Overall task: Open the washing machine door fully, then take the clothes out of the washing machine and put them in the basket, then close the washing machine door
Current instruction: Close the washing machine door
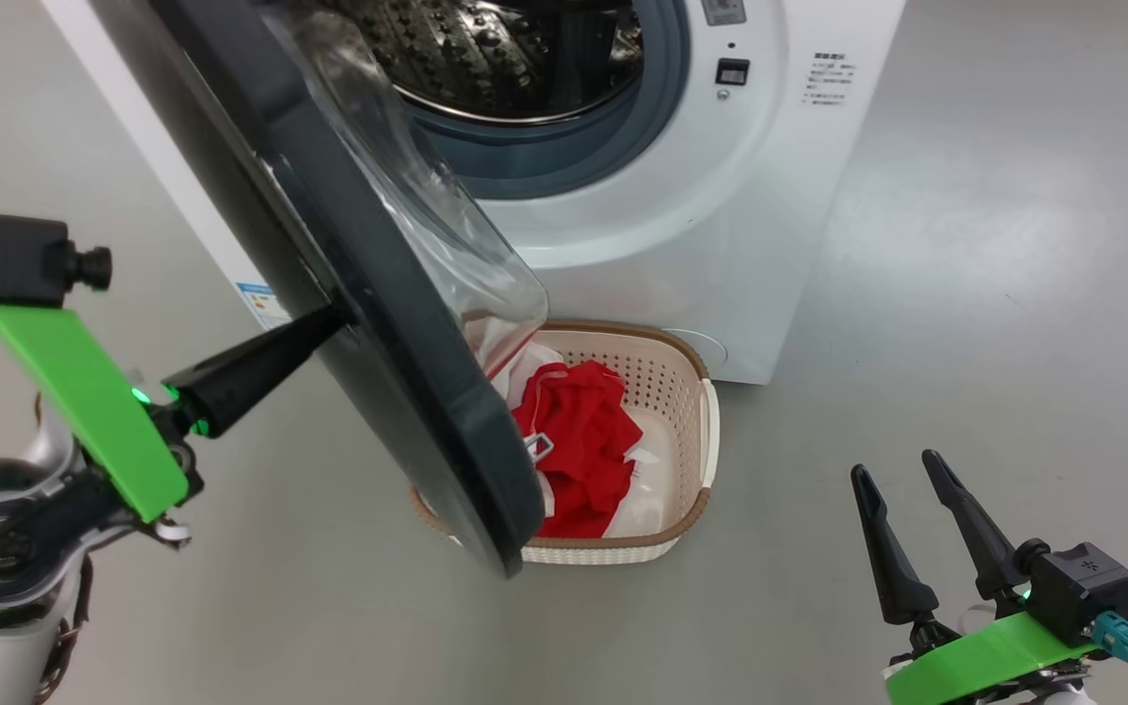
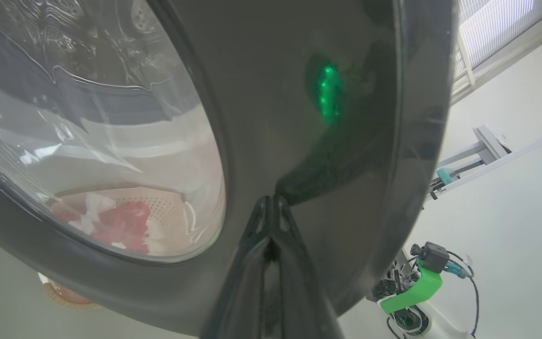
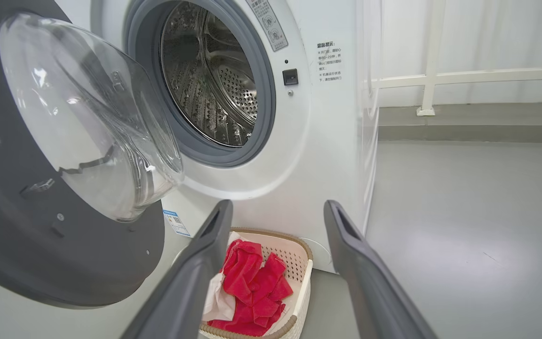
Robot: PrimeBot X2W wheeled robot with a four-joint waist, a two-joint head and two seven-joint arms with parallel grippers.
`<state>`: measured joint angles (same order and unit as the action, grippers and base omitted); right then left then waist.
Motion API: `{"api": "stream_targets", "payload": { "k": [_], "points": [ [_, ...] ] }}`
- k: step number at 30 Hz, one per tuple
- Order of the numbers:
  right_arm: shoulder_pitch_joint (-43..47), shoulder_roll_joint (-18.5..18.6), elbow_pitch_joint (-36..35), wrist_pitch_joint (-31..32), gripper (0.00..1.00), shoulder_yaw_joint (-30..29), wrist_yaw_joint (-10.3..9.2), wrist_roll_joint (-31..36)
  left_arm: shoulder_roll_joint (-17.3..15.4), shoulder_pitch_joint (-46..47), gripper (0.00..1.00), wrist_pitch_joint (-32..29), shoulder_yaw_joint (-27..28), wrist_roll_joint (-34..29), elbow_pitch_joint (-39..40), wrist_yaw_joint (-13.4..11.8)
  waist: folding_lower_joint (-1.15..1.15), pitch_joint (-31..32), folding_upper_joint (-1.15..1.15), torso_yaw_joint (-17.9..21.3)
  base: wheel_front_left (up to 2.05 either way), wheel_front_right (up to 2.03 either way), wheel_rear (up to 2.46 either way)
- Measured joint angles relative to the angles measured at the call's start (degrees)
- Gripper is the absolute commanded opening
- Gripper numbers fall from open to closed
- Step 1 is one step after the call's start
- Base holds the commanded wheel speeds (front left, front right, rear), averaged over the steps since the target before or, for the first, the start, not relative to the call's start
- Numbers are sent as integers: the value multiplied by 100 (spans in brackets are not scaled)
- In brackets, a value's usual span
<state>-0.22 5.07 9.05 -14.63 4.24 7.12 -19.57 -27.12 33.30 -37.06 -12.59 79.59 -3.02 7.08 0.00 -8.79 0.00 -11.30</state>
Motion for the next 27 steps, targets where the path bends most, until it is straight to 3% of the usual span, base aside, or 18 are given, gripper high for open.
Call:
{"api": "stream_targets", "payload": {
  "k": [17,27],
  "points": [
    [-2,-26,-10,0,100,-57,0,0,-301,-44,0,611,-402,119,-69,1,0,73,0,-134,0,0,0],
    [35,-22,-8,0,100,-65,0,0,-476,-675,28,1210,-437,226,-193,1,0,223,0,-309,0,0,0]
  ]
}}
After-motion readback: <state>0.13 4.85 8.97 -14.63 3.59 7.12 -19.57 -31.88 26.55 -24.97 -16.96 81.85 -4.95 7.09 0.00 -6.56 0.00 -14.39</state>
